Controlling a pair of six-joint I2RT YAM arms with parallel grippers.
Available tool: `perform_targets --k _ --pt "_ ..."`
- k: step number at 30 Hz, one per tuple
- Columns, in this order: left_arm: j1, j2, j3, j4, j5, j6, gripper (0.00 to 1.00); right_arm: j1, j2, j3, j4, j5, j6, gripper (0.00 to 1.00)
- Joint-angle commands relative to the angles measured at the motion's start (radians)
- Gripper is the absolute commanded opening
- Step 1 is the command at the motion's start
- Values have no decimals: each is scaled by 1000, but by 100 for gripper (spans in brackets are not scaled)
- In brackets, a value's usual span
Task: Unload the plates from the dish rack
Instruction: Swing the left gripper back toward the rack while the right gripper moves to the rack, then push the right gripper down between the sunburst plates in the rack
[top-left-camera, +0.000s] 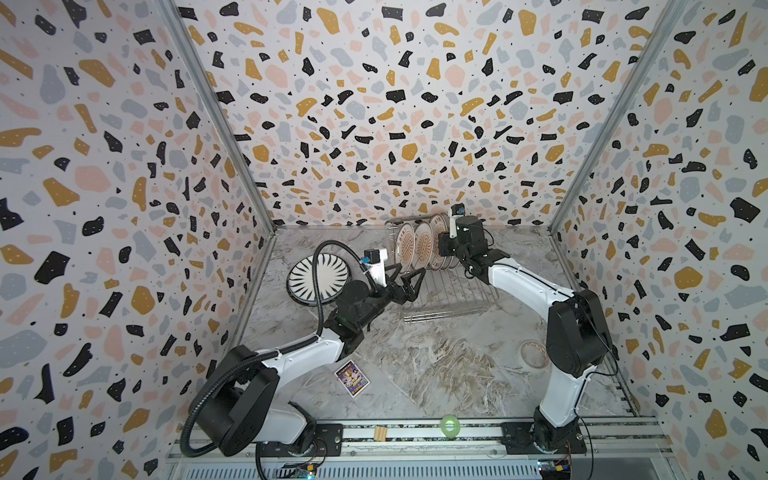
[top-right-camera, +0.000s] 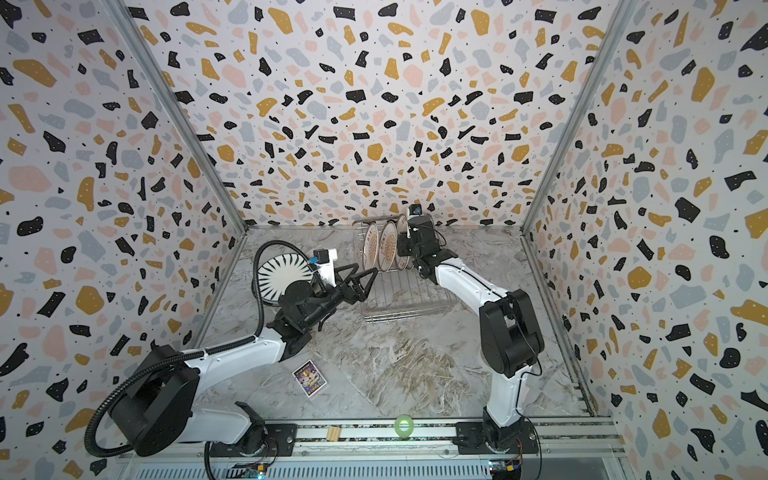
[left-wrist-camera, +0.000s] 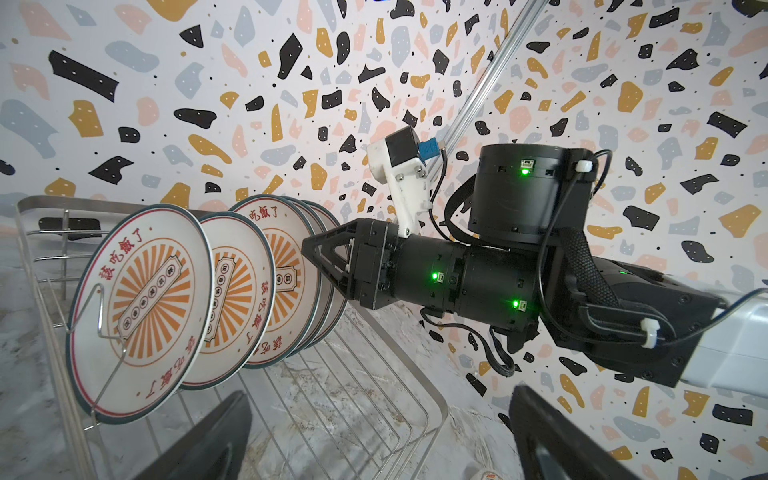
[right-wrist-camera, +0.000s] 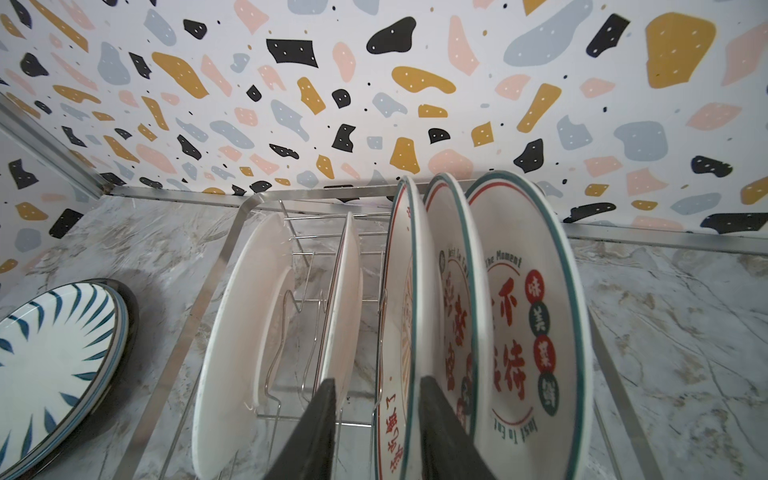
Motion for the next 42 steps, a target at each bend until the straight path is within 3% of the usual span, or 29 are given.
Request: perform_targets --k 1,4,10,19,26,36,42 --pt "-5 -2 21 56 -4 9 99 13 -26 11 -22 77 10 32" --pt "-5 2 18 65 0 8 98 17 -54 -23 8 83 10 32" --pt "-5 3 16 64 -9 8 99 20 43 77 -74 88 14 28" --pt "-5 -47 -28 43 -51 9 99 57 177 241 -201 280 18 27" --pt "-5 -125 -88 -22 -203 31 99 27 199 277 -198 159 15 25" --pt "-5 -234 -203 31 -241 -19 99 75 205 290 -225 339 -13 27" --pt "-5 -252 -218 57 -222 -44 99 72 213 289 -224 311 -13 25"
